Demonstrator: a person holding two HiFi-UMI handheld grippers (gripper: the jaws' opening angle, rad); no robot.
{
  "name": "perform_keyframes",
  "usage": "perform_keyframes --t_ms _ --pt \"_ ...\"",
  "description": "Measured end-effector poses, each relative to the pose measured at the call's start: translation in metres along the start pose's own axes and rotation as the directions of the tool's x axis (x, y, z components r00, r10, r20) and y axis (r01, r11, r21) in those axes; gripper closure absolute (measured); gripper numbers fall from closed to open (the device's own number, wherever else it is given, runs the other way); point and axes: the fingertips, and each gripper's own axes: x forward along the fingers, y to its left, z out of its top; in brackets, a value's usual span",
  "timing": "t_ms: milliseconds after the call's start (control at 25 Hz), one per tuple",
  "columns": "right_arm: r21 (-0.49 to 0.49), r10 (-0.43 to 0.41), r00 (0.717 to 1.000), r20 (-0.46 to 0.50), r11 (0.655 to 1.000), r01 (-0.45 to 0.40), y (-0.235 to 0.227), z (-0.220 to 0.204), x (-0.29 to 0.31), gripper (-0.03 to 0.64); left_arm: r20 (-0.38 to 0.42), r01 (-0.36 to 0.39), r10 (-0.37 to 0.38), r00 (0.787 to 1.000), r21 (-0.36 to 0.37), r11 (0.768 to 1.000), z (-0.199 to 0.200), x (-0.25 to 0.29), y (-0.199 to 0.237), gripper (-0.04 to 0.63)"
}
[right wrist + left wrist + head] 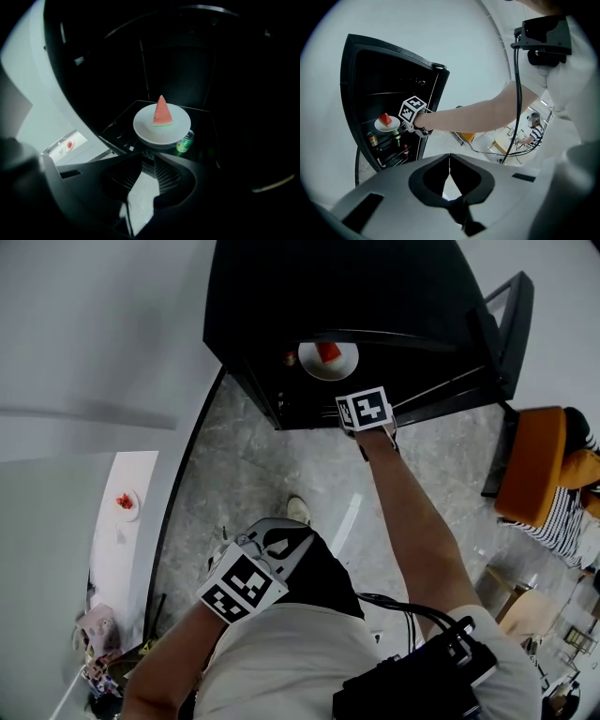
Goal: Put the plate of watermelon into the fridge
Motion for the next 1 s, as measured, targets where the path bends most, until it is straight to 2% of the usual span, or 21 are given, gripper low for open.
perform_keyframes --t_ms 480,720,1000 --pt "-0.07 0.007 0.999 0.039 0.998 -0.004 0.061 -0.037 -0.091 0.581 0.043 0.021 -0.025 0.999 0.072 0.997 -0.027 -0.04 -0.057 0.583" --pt "-0.118 0.024 0.999 0.042 0.993 -0.019 0.119 -0.075 -0.148 0.592 0.077 0.026 -0.033 0.996 0.09 0.996 -0.056 -0.076 -0.101 0.583" --pt "-0.112 0.064 0.993 0.1 0.992 -0.053 0.194 -0.119 -0.216 0.597 0.116 0.032 -0.041 0.992 0.081 0.996 -0.101 -0.12 -0.148 0.583"
